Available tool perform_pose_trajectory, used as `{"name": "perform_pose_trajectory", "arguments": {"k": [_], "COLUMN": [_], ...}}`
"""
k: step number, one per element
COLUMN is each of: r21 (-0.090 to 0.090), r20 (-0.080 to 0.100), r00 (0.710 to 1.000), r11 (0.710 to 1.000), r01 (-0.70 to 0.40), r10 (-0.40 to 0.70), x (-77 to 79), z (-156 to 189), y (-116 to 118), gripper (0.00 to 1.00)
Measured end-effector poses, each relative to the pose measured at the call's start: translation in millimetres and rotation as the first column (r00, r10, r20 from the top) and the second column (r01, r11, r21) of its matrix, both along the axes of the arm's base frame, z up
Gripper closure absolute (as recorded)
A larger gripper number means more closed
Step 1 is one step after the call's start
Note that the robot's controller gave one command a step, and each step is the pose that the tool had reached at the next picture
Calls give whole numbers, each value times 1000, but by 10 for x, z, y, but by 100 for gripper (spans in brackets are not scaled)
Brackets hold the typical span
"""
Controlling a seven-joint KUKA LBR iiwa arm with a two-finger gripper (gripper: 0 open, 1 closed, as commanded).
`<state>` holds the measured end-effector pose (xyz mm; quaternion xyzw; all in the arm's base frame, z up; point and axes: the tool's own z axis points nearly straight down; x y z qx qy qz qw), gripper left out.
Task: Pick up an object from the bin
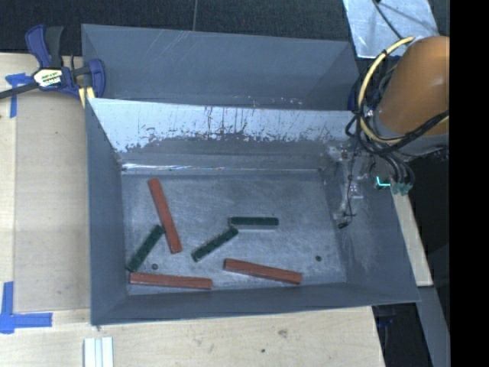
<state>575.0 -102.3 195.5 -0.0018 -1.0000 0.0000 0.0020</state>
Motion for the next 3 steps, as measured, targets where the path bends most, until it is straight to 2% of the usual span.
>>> {"name": "perform_pose_trajectory", "arguments": {"k": [1, 2, 3], "r21": [0, 1, 3], "r20": [2, 9, 10], "r00": [982, 987, 986], "r11": [982, 987, 986], "r01": [189, 162, 168], "r10": [-189, -162, -168], "x": [184, 101, 101], "z": [-1265, -947, -953], "y": [763, 1167, 1532], "gripper": [0, 0, 0]}}
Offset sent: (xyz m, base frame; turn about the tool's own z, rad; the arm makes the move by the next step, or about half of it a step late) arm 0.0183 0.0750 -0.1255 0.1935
